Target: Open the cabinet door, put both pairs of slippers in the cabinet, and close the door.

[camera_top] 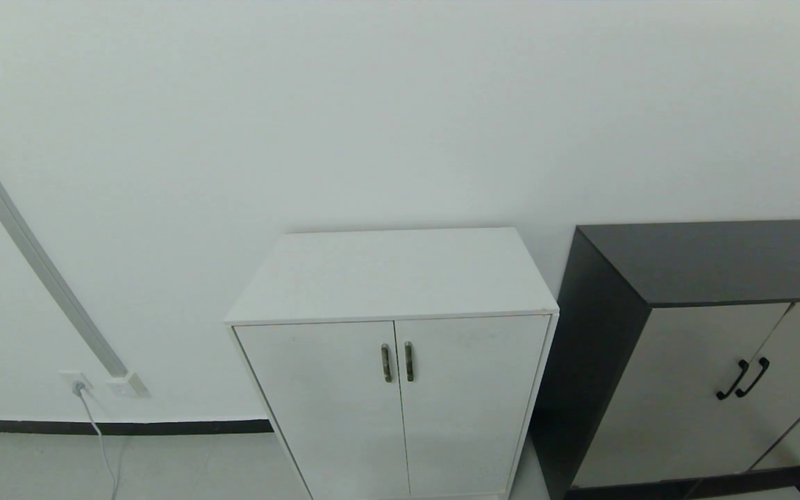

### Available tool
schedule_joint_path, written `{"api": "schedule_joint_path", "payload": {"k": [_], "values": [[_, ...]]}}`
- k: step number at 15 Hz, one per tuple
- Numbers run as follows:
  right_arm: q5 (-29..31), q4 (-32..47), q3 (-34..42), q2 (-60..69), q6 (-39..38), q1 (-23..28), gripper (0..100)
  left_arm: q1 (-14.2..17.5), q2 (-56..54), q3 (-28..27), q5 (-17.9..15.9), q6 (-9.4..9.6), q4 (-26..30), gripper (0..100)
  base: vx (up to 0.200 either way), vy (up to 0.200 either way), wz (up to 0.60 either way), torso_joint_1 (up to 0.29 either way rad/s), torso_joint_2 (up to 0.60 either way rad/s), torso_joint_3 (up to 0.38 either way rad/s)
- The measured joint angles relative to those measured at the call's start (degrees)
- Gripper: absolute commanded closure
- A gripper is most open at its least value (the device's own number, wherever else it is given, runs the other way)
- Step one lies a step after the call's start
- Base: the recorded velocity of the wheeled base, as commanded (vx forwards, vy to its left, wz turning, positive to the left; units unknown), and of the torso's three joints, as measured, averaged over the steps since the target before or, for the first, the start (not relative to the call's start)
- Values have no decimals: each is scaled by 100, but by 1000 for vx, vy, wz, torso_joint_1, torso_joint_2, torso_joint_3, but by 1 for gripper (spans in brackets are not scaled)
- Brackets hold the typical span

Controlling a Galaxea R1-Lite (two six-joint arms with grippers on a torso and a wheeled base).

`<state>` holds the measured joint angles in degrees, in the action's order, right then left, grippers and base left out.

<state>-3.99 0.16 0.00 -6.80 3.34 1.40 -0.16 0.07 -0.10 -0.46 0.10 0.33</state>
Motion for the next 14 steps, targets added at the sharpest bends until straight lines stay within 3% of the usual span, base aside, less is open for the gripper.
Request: {"api": "schedule_joint_path", "payload": {"k": [8,14], "values": [[24,-21,-2,631,-380,-102,100,0,2,0,9,-10,0,100,0,0,0,0,0,0],[485,-34,0,675,-568,-105,100,5,2,0,13,6,2,100,0,0,0,0,0,0]]}}
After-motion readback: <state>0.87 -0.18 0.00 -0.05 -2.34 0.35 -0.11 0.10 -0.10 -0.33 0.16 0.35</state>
